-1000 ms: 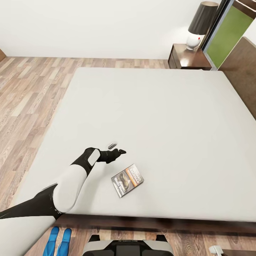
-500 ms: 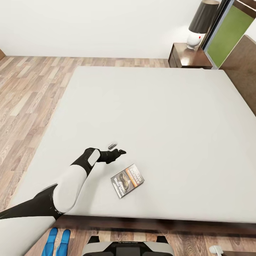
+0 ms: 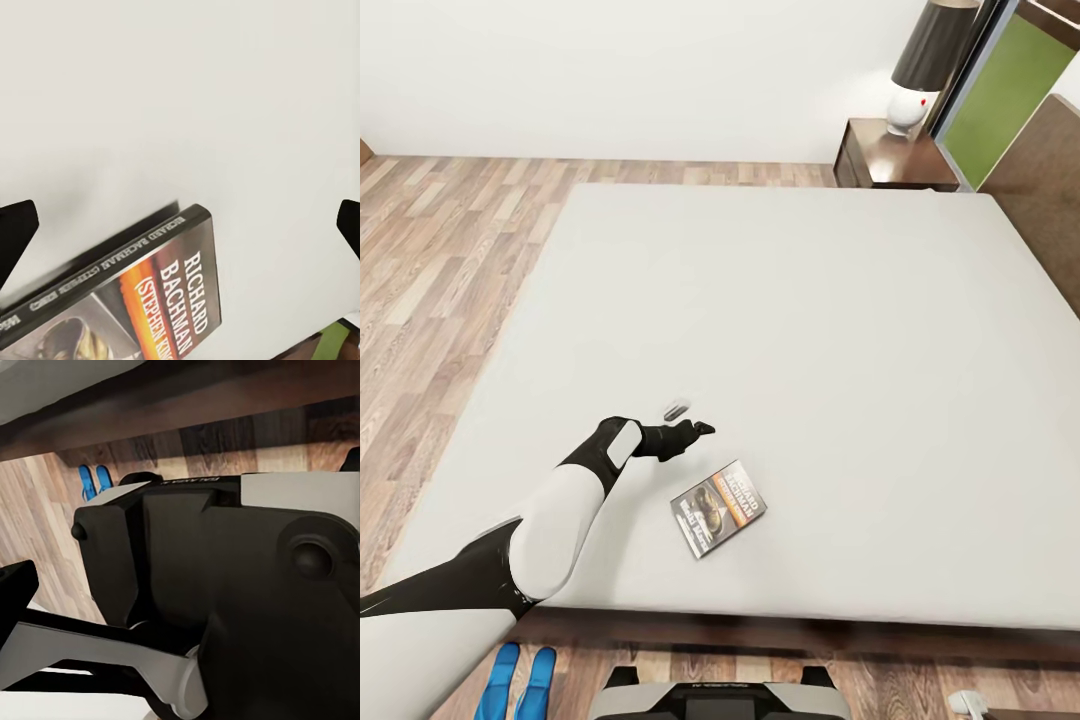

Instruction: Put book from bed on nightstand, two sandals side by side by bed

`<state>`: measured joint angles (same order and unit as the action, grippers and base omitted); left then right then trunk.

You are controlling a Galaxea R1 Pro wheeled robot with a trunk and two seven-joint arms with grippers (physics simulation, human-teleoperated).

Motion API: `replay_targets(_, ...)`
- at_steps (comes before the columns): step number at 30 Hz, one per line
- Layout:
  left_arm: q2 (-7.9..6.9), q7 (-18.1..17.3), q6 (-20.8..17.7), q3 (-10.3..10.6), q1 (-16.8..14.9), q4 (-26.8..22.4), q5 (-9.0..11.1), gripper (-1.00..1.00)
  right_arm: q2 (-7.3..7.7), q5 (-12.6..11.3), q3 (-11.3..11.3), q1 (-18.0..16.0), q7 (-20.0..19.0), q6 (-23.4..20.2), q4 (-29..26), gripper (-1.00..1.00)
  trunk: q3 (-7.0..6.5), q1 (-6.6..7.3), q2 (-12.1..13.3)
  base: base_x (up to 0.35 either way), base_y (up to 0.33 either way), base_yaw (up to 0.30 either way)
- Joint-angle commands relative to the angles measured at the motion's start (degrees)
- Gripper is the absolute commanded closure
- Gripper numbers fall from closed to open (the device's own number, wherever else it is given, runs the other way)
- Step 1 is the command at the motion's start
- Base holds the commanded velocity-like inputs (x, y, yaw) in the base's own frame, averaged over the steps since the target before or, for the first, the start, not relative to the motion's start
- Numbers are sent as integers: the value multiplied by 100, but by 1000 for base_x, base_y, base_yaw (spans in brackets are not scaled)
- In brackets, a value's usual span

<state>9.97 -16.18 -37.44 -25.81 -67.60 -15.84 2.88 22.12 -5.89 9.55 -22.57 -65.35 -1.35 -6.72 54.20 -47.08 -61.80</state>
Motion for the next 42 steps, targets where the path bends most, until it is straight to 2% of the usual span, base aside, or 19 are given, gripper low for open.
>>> replay_targets(1, 3, 9, -44, -20, 0, -10, 29, -100, 2, -35, -12, -2, -17, -15, 4, -100, 3, 0, -3, 0, 0, 0)
replay_targets(5, 3, 9, -44, -20, 1, -10, 29, -100, 1, -31, -12, -2, -16, -15, 4, -100, 3, 0, -3, 0, 0, 0)
replay_targets(18, 3, 9, -44, -20, 1, -10, 29, -100, 3, -31, -12, -2, -21, -15, 5, -100, 237, -286, -524, 0, 0, 0)
replay_targets(28, 3, 6, -44, -20, 1, -7, 29, -100, 3, -34, -9, -2, -22, -15, 6, -100, 237, -286, -524, 0, 0, 0)
replay_targets(35, 3, 9, -44, -20, 1, -7, 29, -100, 2, -32, -12, -2, -18, -15, 4, -100, 362, -440, -805, 0, 0, 0)
replay_targets(42, 3, 9, -44, -20, 6, -7, 29, -100, 3, -30, -9, -2, -15, -15, 4, -100, 362, -440, -805, 0, 0, 0)
